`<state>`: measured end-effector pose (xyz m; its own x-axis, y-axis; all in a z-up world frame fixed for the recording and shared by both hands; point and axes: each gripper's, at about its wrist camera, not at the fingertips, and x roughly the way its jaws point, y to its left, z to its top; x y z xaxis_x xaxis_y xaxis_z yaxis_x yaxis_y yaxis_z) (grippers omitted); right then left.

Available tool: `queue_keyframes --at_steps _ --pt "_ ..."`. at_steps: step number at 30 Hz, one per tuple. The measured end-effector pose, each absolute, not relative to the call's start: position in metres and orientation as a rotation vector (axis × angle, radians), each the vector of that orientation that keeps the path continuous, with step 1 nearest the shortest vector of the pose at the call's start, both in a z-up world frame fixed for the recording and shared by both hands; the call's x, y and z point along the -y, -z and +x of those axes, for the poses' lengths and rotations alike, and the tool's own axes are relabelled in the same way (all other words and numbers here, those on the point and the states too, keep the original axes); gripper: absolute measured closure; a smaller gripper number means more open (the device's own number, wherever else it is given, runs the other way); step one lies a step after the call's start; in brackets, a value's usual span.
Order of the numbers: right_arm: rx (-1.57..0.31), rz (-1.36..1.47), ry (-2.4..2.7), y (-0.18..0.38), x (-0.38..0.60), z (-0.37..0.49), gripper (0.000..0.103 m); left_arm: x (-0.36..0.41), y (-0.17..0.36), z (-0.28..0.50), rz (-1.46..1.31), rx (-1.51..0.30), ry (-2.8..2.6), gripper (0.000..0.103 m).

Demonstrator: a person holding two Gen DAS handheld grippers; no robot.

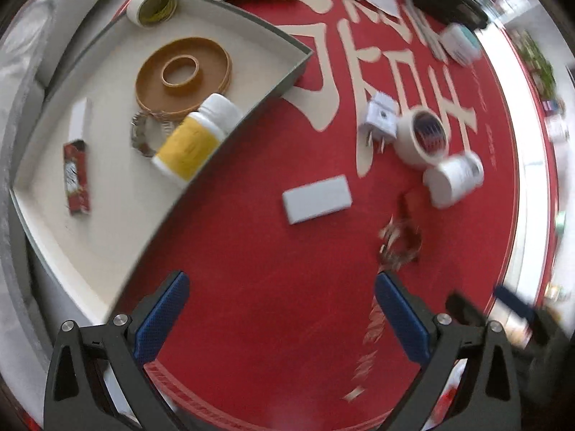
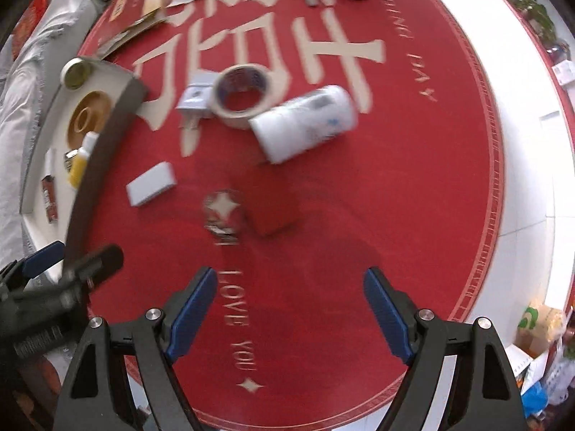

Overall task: Organize rigid objects
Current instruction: 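Grasp the white block on the table with the left tool while the right tool grasps the white bottle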

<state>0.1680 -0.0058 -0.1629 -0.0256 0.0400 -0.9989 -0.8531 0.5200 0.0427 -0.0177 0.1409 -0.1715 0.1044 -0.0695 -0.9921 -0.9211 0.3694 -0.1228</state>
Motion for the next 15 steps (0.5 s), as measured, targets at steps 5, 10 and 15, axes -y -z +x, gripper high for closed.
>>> queue_keyframes --at_steps 5,10,15 --pt "-1.373 -0.761 -0.858 0.16 0.012 0.194 0.018 -0.157 0.196 0.002 -1.097 -1.278 -0.956 0.0" --pt "-1.31 -0.779 -0.955 0.159 -0.006 0.214 0.018 -0.168 0.216 0.008 -1.135 -1.271 -1.074 0.0" --pt "-1.251 -0.822 -1.029 0.166 -0.039 0.225 0.018 -0.164 0.225 0.014 -1.11 -1.278 -1.125 0.0"
